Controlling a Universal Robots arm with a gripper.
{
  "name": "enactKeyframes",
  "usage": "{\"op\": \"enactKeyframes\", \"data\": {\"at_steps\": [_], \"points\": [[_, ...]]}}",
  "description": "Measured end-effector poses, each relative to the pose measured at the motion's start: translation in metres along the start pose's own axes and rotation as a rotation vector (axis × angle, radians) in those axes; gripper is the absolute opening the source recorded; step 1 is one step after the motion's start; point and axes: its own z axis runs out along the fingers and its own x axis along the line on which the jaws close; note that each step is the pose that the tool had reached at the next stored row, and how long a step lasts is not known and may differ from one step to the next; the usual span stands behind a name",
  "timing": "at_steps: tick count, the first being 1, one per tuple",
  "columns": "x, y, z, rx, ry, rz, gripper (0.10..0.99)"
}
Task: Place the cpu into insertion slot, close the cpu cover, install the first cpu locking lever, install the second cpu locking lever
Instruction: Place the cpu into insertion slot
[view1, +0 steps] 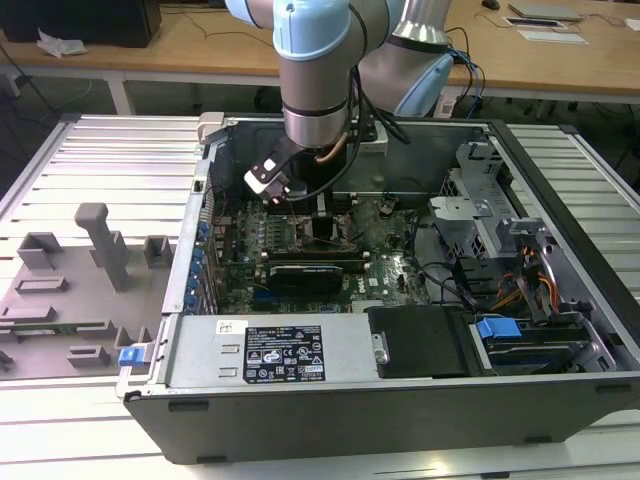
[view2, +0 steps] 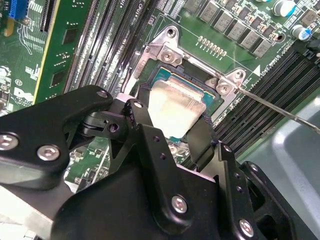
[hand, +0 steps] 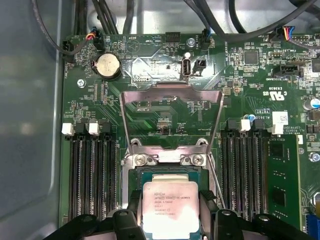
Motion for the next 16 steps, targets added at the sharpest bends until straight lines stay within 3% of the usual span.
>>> {"op": "enactKeyframes", "data": {"at_steps": [8, 9, 12, 16], "points": [[0.0, 0.0, 0.0001, 0.0, 0.0004, 0.0, 0.549], [0.0, 0.0, 0.0001, 0.0, 0.0004, 0.0, 0.616], [0.0, 0.0, 0.0, 0.0, 0.0005, 0.0, 0.616], [0.0001, 0.0009, -0.0083, 0.0, 0.0004, 0.0, 0.616]]}}
